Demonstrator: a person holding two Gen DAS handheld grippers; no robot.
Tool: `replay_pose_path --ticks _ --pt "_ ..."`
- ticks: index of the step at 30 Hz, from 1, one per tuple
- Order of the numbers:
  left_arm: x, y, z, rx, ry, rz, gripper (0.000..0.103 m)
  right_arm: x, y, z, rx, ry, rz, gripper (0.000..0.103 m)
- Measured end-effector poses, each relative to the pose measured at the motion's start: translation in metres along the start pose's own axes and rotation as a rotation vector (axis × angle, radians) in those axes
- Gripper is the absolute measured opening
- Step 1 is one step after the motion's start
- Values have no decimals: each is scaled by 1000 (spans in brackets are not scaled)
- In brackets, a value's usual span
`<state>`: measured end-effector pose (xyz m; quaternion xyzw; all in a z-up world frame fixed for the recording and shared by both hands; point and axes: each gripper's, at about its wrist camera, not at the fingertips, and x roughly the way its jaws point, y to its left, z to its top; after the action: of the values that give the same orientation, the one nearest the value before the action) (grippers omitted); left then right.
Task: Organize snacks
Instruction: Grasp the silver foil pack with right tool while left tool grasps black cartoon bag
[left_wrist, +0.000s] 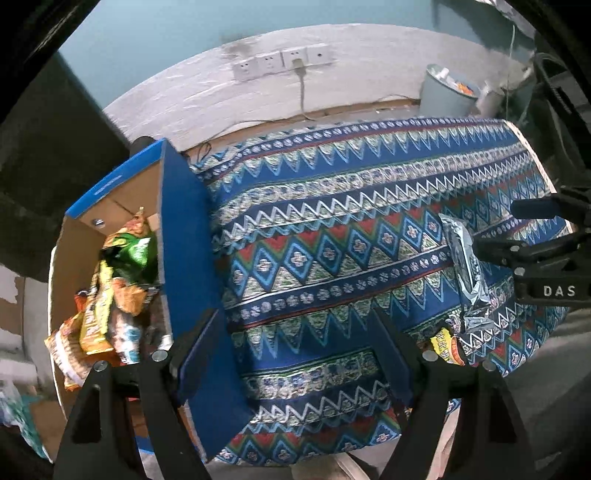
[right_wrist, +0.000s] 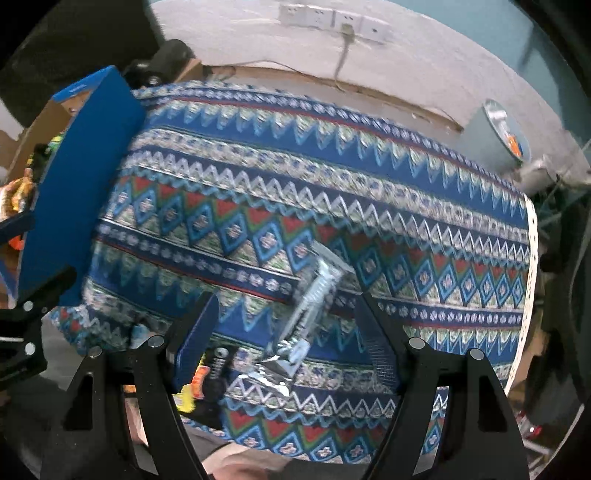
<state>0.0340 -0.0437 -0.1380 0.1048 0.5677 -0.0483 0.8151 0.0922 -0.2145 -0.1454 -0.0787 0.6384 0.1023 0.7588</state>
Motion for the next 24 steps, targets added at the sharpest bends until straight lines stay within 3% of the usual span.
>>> replay_pose_path --ticks 4,11,24 --pt "15 -11 4 20 29 4 81 23 -10 -4 54 46 38 77" --pt "44 -25 4 46 89 -8 81 54 -15 -7 63 102 32 77" --pt "76 -32 5 54 153 -12 81 92 -22 -6 83 138 46 77"
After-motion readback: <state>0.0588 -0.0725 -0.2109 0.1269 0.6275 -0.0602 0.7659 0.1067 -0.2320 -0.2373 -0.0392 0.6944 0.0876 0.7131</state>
